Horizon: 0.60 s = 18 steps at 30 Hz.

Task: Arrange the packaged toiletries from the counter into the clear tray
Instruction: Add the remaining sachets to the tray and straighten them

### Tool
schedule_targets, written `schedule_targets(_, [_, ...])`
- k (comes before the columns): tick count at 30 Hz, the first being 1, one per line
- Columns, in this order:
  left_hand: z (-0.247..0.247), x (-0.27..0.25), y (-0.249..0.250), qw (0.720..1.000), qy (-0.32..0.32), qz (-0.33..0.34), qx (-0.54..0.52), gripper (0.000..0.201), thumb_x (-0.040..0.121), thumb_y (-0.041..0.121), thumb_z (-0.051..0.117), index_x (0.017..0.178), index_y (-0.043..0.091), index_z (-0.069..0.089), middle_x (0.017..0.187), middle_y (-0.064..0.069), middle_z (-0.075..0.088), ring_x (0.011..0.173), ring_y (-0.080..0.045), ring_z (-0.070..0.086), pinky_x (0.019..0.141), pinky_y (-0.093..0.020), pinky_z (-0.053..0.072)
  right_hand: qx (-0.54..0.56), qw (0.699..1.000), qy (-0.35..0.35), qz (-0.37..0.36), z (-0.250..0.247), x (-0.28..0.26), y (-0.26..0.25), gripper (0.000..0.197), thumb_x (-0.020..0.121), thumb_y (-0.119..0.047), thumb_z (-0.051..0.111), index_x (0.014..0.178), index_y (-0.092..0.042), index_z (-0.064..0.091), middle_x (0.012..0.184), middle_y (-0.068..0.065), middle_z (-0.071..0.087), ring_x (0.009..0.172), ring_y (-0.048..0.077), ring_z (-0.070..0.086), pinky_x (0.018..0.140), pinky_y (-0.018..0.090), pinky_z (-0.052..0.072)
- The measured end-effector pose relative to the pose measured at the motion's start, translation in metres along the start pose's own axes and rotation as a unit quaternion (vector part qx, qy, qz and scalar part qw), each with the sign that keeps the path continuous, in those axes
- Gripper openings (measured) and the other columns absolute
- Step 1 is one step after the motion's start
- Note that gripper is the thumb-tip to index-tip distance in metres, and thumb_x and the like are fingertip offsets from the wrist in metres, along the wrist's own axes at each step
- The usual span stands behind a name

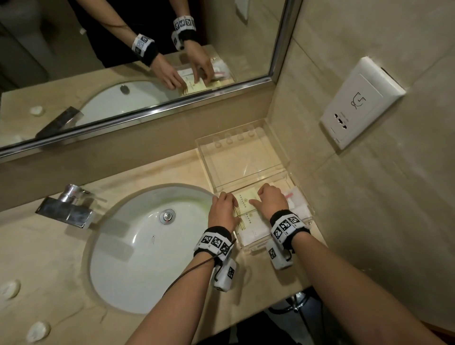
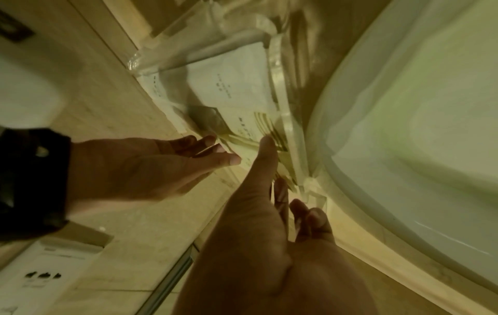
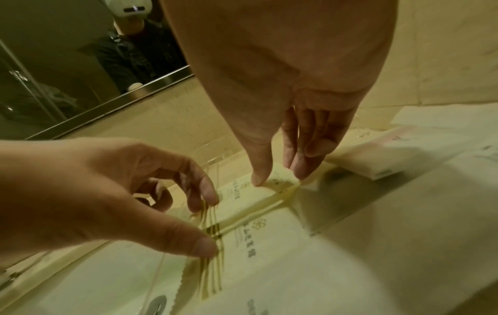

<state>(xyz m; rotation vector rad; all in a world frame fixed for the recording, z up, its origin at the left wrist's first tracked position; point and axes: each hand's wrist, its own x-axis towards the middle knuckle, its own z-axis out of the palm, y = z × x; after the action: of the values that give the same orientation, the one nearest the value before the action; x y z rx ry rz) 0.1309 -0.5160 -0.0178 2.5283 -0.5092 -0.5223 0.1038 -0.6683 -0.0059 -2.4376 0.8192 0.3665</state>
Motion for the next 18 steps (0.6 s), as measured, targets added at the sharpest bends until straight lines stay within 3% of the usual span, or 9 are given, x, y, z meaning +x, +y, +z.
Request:
schedule_targets(8, [0.0057, 0.0027, -0.0026, 1.0, 0.014, 0.005, 0.007, 0.034, 0.072, 0.011, 0.077, 0.092, 0.017, 0.051, 0.103, 0.0, 0.051, 0.098, -0.022, 0.046, 0.072, -0.03, 0.042, 0.016, 1.0, -0.018, -0.001, 0.0005, 0.0039, -0.0024, 0.039, 0.086, -0.03, 0.072, 0.114, -0.007, 0.059, 0.114, 0.012, 0.064, 0.103, 0.028, 0.063, 0.086, 0.039, 0.054])
schedule_targets(18, [0.0063, 0.001, -0.0072, 1.0, 0.02, 0.007, -0.003, 0.043, 0.072, 0.016, 0.078, 0.106, 0.021, 0.053, 0.109, 0.002, 0.052, 0.101, -0.021, 0.046, 0.075, -0.033, 0.045, 0.008, 1.0, -0.028, -0.008, -0.0012, 0.0045, -0.003, 0.036, 0.087, -0.028, 0.071, 0.114, -0.007, 0.058, 0.114, 0.011, 0.063, 0.102, 0.027, 0.063, 0.086, 0.039, 0.054])
